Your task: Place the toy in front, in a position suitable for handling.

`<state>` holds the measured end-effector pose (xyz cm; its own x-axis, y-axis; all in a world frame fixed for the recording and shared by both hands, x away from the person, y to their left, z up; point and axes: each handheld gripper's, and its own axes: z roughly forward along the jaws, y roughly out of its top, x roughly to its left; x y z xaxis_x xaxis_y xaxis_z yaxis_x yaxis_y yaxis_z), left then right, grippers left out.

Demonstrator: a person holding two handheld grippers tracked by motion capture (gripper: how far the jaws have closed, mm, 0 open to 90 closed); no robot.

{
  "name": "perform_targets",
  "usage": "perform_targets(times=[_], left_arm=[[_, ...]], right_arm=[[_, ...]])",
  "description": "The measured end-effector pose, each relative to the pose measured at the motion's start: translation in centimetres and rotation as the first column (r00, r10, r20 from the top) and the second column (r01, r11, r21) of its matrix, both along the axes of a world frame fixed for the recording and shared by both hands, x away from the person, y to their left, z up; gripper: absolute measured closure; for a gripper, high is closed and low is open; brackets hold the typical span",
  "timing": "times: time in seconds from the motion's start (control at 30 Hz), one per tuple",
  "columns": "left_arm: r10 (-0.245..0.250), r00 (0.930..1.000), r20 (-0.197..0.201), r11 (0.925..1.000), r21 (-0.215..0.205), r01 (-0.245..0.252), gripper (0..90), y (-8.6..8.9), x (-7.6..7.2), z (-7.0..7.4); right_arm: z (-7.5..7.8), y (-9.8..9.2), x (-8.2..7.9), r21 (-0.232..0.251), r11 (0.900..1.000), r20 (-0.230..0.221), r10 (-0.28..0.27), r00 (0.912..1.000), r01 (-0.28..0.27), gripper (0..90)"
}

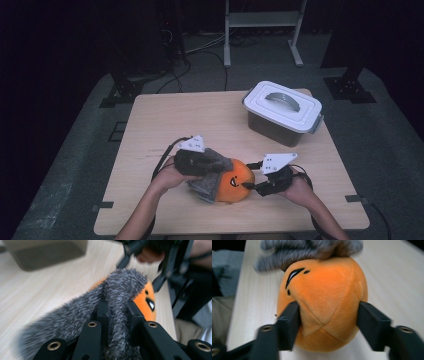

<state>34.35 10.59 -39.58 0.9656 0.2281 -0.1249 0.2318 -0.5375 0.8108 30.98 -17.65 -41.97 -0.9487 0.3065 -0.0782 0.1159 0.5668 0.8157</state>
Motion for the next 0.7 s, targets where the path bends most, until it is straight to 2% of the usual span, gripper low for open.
perform_targets(times=[0.03, 0.1, 0.13, 0.17, 0.2, 0.23, 0.27, 0.3, 0.4, 0.43, 0.47, 0.5, 0.53, 0.57, 0.63, 0.67, 0.7], left_arm=[[-0.005, 1.0000, -0.007, 1.0000, -0.005, 0.005, 76.7, 0.0, -0.2, -0.3], [-0.002, 0.9999, -0.016, 0.9998, -0.018, 0.002, 76.7, 0.4, -0.5, -0.6], [0.000, 0.9998, -0.020, 0.9997, -0.022, -0.001, 76.7, 0.7, -0.8, -0.7], [-0.001, 0.9996, -0.029, 0.9996, -0.027, 0.000, 76.6, 1.1, -1.1, -0.7], [-0.009, 0.9994, -0.034, 0.9995, -0.031, 0.008, 76.6, 1.2, -1.3, -0.7], [-0.009, 0.9994, -0.034, 0.9995, -0.031, 0.008, 76.5, 1.2, -1.3, -0.7], [-0.035, 0.9989, -0.032, 0.9991, -0.025, 0.035, 76.5, 1.3, -1.7, -0.7], [-0.044, 0.9987, -0.024, 0.9990, -0.011, 0.044, 76.0, 1.2, -2.0, -0.6], [-0.037, 0.9992, -0.014, 0.9991, -0.020, 0.037, 76.1, 1.5, -1.9, -0.2], [-0.037, 0.9992, -0.014, 0.9991, -0.020, 0.037, 76.3, 1.5, -1.9, -0.2], [-0.029, 0.9996, -0.002, 0.9993, -0.023, 0.029, 76.4, 1.5, -1.8, 0.0], [-0.023, 0.9997, 0.004, 0.9994, -0.026, 0.023, 76.4, 1.4, -1.7, 0.2], [-0.020, 0.9996, 0.018, 0.9994, -0.026, 0.020, 76.5, 1.1, -1.4, 0.8], [-0.020, 0.9996, 0.018, 0.9994, -0.026, 0.020, 76.5, 1.1, -1.4, 0.8], [-0.028, 0.9993, 0.023, 0.9986, -0.045, 0.029, 76.5, 0.5, -1.3, 1.4], [-0.040, 0.9986, 0.033, 0.9983, -0.040, 0.042, 76.5, 0.0, -1.2, 1.9], [-0.047, 0.9982, 0.038, 0.9981, -0.038, 0.048, 76.4, -0.4, -1.2, 2.1]], right_arm=[[0.0, -0.3, 0.0, -0.004, 1.000, -0.050, -0.008, 0.9987, 0.008, 29.0], [0.1, -0.4, -0.1, 0.007, 1.000, -0.065, -0.007, 0.9978, 0.008, 28.6], [0.2, -0.5, -0.2, 0.023, 1.000, -0.084, -0.007, 0.9964, 0.009, 27.8], [0.4, -0.5, -0.2, 0.065, 0.998, -0.123, 0.001, 0.9924, 0.007, 26.3], [0.5, -0.3, -0.2, 0.077, 0.997, -0.129, 0.003, 0.9916, 0.007, 26.3], [0.5, -0.3, -0.2, 0.077, 0.997, -0.129, 0.003, 0.9916, 0.007, 26.3], [0.5, -0.1, -0.2, 0.076, 0.997, -0.135, 0.000, 0.9909, 0.011, 26.1], [0.0, 0.6, 0.0, 0.045, 0.999, -0.143, -0.007, 0.9897, 0.013, 27.0], [-0.3, 0.9, -0.3, 0.040, 0.999, -0.110, 0.000, 0.9939, 0.004, 37.5], [-0.3, 0.9, -0.3, 0.040, 0.999, -0.110, 0.000, 0.9939, 0.004, 37.5], [-0.2, 1.0, -0.4, 0.032, 0.999, -0.077, -0.004, 0.9970, 0.007, 43.5], [-0.2, 1.0, -0.4, 0.032, 0.999, -0.077, -0.004, 0.9970, 0.007, 43.5], [-0.2, 1.2, -0.6, 0.019, 1.000, -0.038, 0.002, 0.9993, -0.001, 46.9], [-0.2, 1.2, -0.6, 0.019, 1.000, -0.038, 0.002, 0.9993, -0.001, 46.9], [0.0, 1.4, -0.7, 0.014, 1.000, -0.004, 0.016, 0.9999, -0.016, 48.2], [0.2, 1.9, -0.9, 0.006, 0.999, 0.031, 0.034, 0.9989, -0.034, 48.6], [0.2, 2.0, -0.9, 0.002, 0.999, 0.039, 0.040, 0.9984, -0.041, 48.6]])
